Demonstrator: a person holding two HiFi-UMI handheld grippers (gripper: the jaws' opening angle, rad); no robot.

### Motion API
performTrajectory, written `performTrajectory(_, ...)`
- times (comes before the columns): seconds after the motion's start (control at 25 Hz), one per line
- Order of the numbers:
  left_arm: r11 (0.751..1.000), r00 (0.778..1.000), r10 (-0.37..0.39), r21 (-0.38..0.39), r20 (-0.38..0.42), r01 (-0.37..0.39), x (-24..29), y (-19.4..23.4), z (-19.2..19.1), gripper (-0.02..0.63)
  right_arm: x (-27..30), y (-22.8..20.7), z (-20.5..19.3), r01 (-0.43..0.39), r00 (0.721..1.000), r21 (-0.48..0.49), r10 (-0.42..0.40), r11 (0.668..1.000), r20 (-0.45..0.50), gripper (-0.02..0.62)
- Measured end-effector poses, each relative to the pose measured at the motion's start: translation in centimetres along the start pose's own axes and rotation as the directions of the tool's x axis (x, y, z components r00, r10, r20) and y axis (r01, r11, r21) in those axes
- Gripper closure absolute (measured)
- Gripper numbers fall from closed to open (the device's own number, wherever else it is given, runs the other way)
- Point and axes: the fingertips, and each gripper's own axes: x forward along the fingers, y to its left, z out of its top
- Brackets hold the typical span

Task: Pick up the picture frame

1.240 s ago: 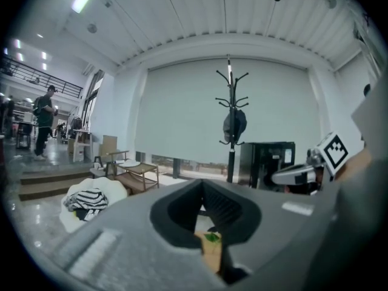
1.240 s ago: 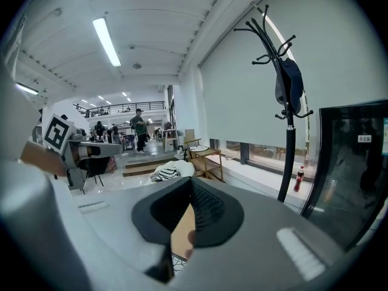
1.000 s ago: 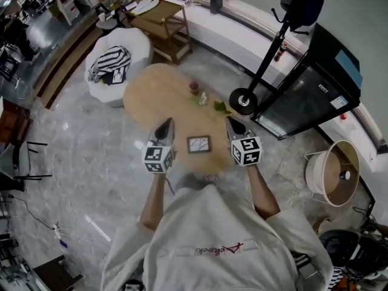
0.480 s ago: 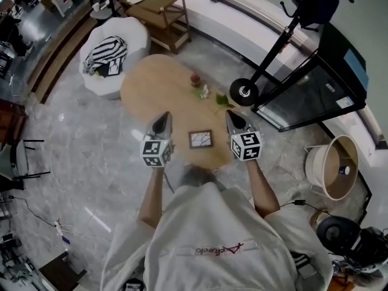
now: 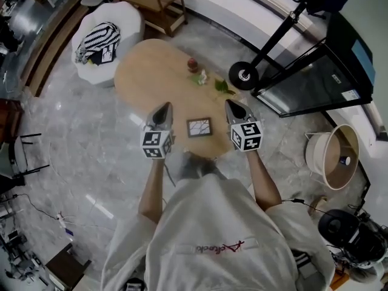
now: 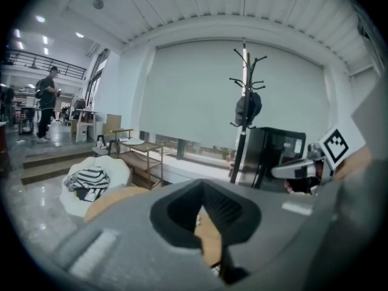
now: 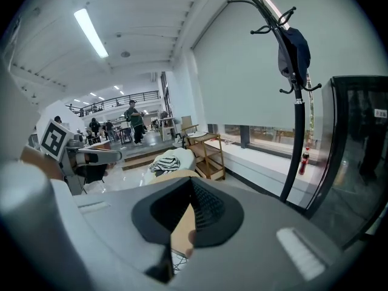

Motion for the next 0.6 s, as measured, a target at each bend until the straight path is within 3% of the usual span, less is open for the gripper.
performTrajectory(0.6, 0.998, 0.993, -0.015, -0.065, -0.119, 0.007, 2.0, 1.3, -8.0, 0.604, 3.0, -0.8, -8.2, 0.004, 0.991, 0.064, 0.004, 0.998, -0.131, 0.591)
